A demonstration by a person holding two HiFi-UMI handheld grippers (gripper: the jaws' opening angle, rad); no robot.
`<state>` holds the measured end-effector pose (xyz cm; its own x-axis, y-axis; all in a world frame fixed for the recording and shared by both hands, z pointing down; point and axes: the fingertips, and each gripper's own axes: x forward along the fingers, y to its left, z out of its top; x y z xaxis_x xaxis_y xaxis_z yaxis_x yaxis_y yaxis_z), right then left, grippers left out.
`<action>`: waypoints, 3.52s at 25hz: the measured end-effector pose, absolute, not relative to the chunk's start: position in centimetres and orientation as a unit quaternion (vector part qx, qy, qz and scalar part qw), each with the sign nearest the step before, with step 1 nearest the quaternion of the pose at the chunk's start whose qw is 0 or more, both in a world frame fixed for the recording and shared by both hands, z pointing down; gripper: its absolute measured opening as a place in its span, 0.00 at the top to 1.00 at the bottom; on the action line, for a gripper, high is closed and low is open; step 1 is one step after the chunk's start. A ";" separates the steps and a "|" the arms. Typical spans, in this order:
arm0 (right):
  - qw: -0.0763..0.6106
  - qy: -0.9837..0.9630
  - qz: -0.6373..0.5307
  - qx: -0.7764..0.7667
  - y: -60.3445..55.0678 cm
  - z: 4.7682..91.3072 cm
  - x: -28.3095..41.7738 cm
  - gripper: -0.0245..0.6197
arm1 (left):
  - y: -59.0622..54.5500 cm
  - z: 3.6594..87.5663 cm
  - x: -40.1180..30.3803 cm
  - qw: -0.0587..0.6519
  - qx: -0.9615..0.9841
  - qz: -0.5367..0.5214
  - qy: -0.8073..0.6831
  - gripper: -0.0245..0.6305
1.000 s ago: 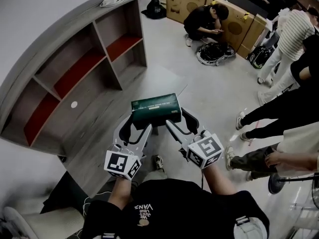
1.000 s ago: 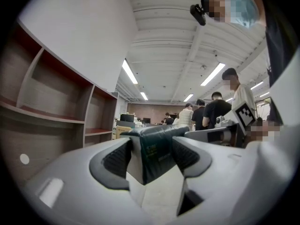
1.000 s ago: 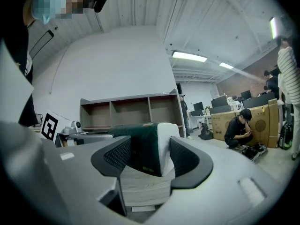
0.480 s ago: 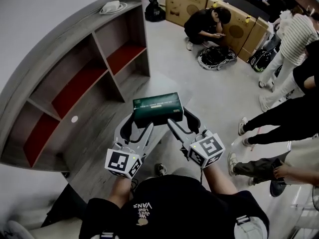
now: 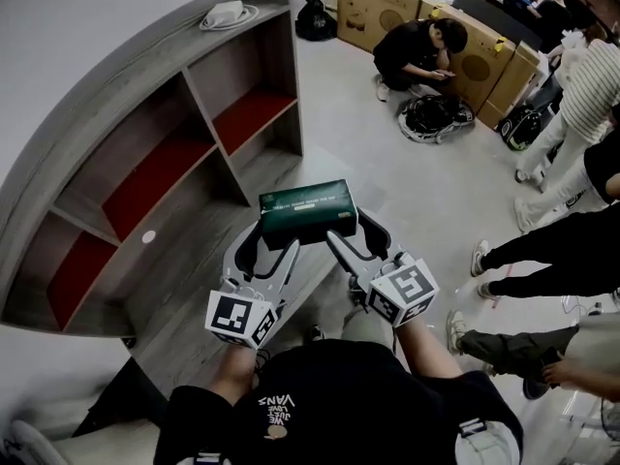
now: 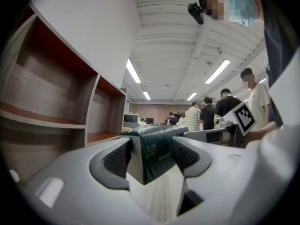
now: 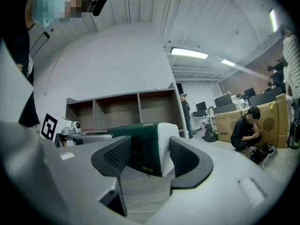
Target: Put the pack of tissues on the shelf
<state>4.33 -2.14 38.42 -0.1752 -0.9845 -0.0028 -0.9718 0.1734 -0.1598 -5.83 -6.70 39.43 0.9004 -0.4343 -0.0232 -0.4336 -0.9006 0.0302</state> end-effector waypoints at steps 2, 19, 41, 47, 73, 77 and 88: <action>0.051 0.773 -0.062 -0.630 -3.1 38.2 4.7 0.60 | -7.3 39.4 -5.6 0.009 0.971 -0.015 -0.237 0.50; 0.041 0.852 -0.056 -0.520 -15.4 38.2 10.3 0.60 | -16.9 39.3 -0.7 0.015 0.932 -0.020 -0.362 0.50; 0.037 0.919 -0.031 -0.391 -28.1 38.0 11.5 0.60 | -26.6 39.5 0.5 -0.025 0.862 -0.008 -0.505 0.50; 0.037 0.927 -0.021 -0.373 -29.1 38.2 11.5 0.60 | -27.2 39.7 0.7 -0.035 0.849 -0.003 -0.527 0.50; 0.014 0.924 0.006 -0.382 -35.6 39.8 11.1 0.60 | -32.9 40.8 0.7 -0.049 0.811 0.042 -0.581 0.51; 0.015 0.921 0.007 -0.390 -36.2 40.0 11.1 0.60 | -33.5 40.9 0.7 -0.045 0.806 0.043 -0.588 0.51; 0.024 0.918 -0.006 -0.395 -35.6 40.0 11.6 0.60 | -32.7 41.8 0.5 -0.029 0.819 0.026 -0.572 0.49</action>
<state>11.58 -35.59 40.01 -0.6870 -0.7256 -0.0393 -0.7250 0.6880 -0.0307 0.52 -32.71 41.81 0.3432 -0.9392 0.0086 -0.9363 -0.3428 -0.0769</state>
